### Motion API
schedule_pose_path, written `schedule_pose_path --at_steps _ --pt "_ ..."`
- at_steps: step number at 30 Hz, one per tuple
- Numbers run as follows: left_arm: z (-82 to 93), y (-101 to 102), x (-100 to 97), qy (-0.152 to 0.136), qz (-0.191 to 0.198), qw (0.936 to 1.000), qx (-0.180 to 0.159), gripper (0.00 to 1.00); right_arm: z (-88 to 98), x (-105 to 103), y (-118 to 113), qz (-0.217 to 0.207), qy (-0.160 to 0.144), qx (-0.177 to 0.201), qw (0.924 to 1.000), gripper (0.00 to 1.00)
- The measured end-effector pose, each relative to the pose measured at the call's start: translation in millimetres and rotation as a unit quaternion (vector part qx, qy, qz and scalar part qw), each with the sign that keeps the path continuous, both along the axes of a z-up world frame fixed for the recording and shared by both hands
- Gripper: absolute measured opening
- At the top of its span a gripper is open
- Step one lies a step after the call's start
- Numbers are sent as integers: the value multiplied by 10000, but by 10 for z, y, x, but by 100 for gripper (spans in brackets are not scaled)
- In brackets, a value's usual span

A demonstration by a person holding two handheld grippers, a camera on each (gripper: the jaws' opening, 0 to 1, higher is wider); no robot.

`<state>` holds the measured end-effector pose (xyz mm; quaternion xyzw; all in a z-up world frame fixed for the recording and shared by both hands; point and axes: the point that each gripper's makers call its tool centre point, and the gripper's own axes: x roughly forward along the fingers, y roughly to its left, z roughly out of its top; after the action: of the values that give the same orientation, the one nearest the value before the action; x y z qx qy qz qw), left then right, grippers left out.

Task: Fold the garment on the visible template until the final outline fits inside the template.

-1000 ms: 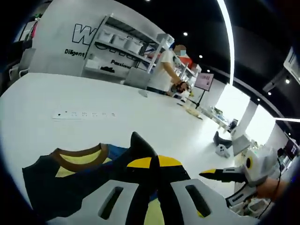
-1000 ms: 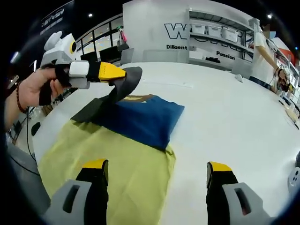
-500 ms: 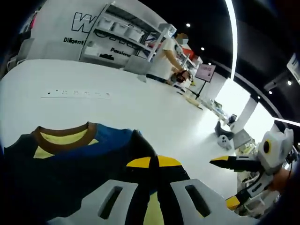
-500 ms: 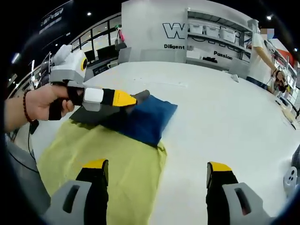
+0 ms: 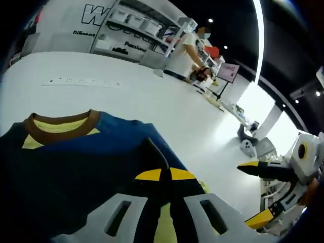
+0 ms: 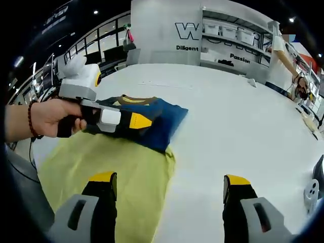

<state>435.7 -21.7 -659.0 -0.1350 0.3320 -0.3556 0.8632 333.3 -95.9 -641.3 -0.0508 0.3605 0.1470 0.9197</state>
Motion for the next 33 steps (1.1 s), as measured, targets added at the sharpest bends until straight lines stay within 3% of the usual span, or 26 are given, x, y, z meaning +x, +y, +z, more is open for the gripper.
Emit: schedule_pose_path --at_steps 7,11,21,24,27,33 --pt "-92 -64 -32 -93 -88 9998 123 2 3 2 -8 0 -8 1 10000 85" --pt "-85 -73 -28 -91 -19 9999 -40 3 0 -1 -23 -36 -8 16 10000 85" --pt "44 -124 -69 -193 -80 9992 -351 16 -14 -23 -42 -85 12 41 10000 85" --pt "143 -64 -40 -444 9 9984 -357 20 -7 -27 -41 -88 -3 44 10000 84" --pt "135 -7 -28 -389 144 9985 -364 24 -13 -27 -40 -92 6 51 9999 84" --pt "56 -44 -94 -251 34 9991 -353 20 -9 -45 -46 -91 8 41 9999 84"
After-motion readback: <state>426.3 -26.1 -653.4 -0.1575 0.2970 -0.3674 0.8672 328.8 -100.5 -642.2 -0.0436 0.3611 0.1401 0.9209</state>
